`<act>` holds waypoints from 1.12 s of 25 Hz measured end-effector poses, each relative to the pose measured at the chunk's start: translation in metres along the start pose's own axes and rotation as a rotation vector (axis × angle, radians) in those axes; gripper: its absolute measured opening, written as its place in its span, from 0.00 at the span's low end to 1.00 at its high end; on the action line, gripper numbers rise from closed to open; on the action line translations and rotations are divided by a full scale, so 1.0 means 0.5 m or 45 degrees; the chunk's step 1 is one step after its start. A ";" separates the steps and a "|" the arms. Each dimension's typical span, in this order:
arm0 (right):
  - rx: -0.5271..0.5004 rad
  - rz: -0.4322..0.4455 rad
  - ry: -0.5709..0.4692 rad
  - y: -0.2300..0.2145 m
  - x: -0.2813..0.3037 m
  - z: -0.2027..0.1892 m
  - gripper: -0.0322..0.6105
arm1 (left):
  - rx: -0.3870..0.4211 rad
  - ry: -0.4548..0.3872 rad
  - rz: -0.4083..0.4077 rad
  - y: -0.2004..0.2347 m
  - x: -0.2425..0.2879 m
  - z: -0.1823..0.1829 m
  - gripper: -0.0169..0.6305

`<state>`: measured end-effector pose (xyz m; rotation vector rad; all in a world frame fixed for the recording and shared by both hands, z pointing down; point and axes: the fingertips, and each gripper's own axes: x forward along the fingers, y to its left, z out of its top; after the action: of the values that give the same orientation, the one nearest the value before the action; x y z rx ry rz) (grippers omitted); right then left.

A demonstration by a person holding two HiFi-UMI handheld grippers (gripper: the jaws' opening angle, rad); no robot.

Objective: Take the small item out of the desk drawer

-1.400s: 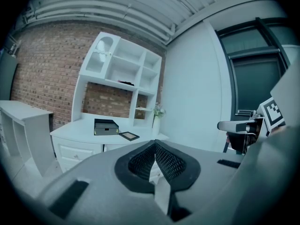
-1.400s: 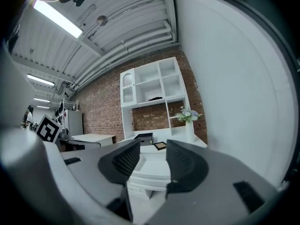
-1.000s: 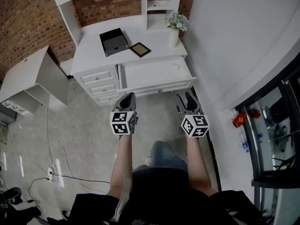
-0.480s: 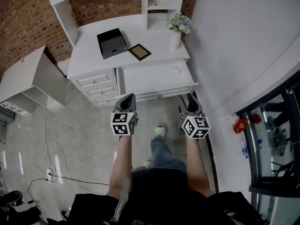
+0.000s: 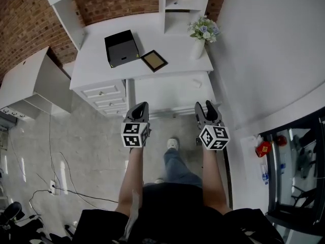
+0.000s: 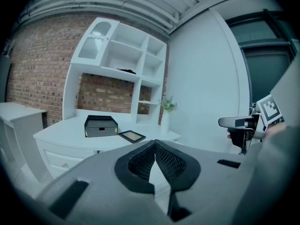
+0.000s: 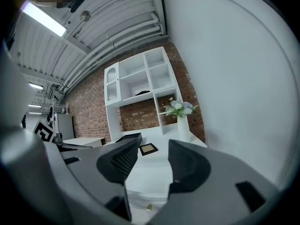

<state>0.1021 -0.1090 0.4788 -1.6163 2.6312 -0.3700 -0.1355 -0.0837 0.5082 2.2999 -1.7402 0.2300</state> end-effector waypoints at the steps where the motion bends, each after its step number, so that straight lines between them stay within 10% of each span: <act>1: 0.004 0.001 0.006 -0.010 0.019 -0.001 0.33 | -0.003 0.003 0.006 0.008 0.018 0.003 0.04; 28: 0.015 -0.011 0.275 -0.273 0.445 -0.038 0.33 | -0.111 0.103 0.097 0.117 0.438 0.067 0.04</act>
<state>0.1164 -0.3608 0.5487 -1.6723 2.7682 -0.5904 -0.1322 -0.3100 0.5419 2.1364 -1.7635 0.2525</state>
